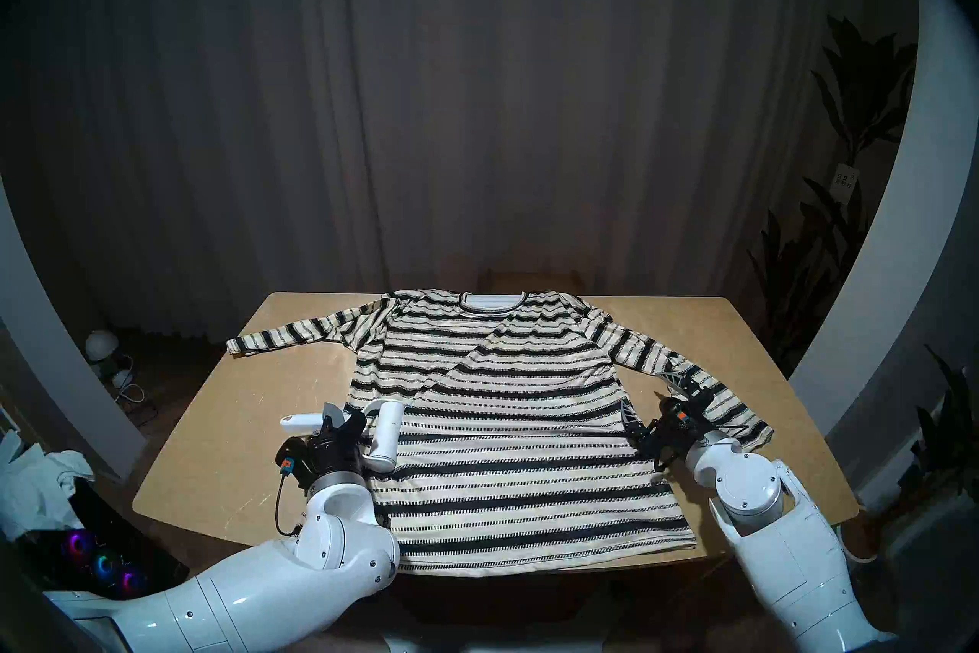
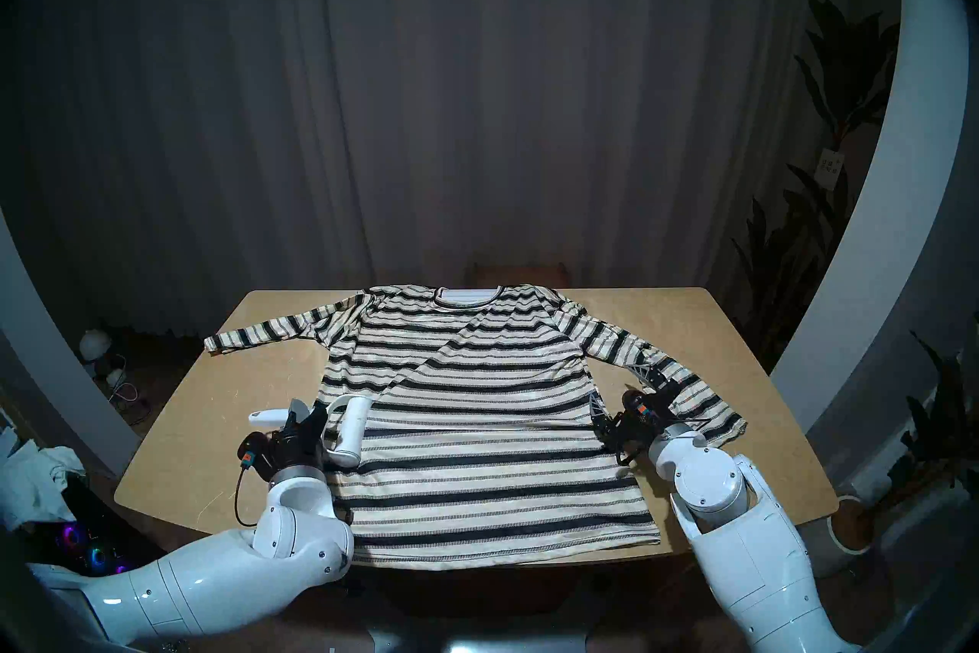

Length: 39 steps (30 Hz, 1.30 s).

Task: Use the fur roller to clean a top

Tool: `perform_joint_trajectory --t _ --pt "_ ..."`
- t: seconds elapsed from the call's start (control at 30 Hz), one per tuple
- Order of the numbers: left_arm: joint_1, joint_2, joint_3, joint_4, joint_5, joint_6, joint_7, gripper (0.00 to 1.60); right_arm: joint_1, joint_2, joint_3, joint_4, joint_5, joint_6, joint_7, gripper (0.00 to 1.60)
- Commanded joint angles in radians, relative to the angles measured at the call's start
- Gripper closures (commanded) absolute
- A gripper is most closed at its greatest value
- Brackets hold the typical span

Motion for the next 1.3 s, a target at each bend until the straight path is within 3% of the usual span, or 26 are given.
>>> perform_joint_trajectory --t 0.0,1.27 --pt "0.050 0.051 0.005 0.061 -0.038 0.031 0.032 1.60 -0.043 -0.002 -0.008 0.052 -0.015 0.028 -0.005 0.00" --pt "0.049 0.143 -0.009 0.053 -0.105 0.021 0.028 1.60 -0.040 0.011 -0.014 0.074 -0.009 0.035 -0.029 0.00"
